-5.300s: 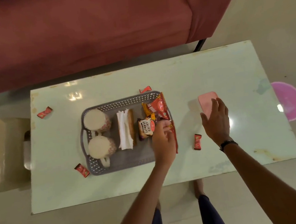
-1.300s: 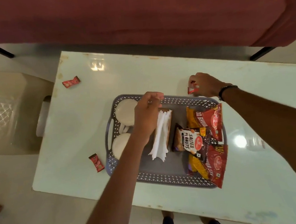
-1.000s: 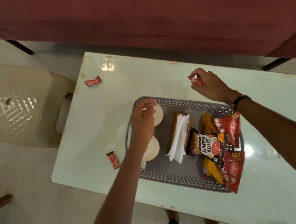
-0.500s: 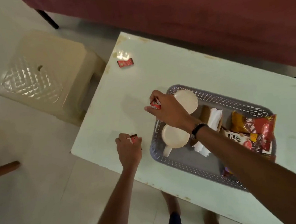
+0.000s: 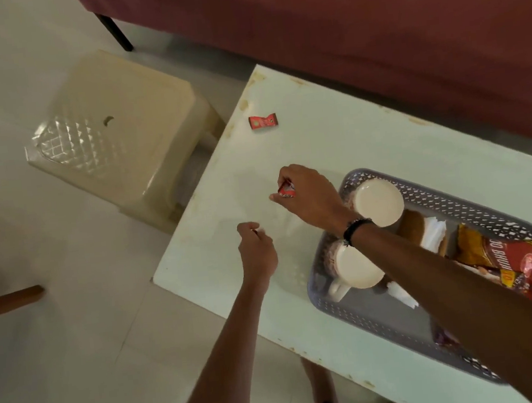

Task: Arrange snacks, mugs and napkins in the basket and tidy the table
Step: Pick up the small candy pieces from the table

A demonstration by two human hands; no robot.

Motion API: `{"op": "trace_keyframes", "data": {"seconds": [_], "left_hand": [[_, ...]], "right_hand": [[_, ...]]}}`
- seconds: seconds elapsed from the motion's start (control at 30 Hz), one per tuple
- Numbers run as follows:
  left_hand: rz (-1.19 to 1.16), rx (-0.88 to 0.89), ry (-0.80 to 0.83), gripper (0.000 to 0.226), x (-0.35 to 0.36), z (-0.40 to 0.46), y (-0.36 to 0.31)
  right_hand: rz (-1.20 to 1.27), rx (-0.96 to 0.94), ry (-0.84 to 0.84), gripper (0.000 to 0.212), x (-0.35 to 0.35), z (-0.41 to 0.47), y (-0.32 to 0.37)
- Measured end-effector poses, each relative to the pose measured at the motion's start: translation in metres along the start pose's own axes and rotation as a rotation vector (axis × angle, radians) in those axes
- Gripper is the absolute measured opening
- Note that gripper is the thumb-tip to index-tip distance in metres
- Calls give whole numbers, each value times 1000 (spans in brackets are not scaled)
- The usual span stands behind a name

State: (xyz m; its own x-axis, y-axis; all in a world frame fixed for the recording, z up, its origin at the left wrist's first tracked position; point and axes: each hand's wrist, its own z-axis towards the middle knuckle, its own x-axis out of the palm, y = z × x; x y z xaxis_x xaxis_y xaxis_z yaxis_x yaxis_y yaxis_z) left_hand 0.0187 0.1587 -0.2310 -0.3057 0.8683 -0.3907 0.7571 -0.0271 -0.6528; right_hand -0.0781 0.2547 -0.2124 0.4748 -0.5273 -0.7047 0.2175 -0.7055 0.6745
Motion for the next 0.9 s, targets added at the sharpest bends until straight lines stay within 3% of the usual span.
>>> {"op": "trace_keyframes", "data": {"seconds": [0.2, 0.43, 0.6, 0.67, 0.77, 0.9], "left_hand": [[-88, 134, -12, 31, -25, 37, -32], [-154, 96, 0, 36, -42, 67, -29], [-159, 89, 5, 35, -42, 71, -24], [-157, 72, 10, 35, -38, 66, -22], [-156, 45, 32, 35, -31, 53, -19], [-186, 39, 64, 34, -23, 26, -20]], "right_hand": [[-278, 57, -46, 24, 5, 80, -2], [-520, 54, -29, 55, 24, 139, -18], [-624, 8, -67, 29, 32, 126, -13], [-645, 4, -43, 30, 41, 107, -10], [-546, 79, 37, 30, 49, 73, -1], [151, 305, -142, 22, 37, 17, 25]]}}
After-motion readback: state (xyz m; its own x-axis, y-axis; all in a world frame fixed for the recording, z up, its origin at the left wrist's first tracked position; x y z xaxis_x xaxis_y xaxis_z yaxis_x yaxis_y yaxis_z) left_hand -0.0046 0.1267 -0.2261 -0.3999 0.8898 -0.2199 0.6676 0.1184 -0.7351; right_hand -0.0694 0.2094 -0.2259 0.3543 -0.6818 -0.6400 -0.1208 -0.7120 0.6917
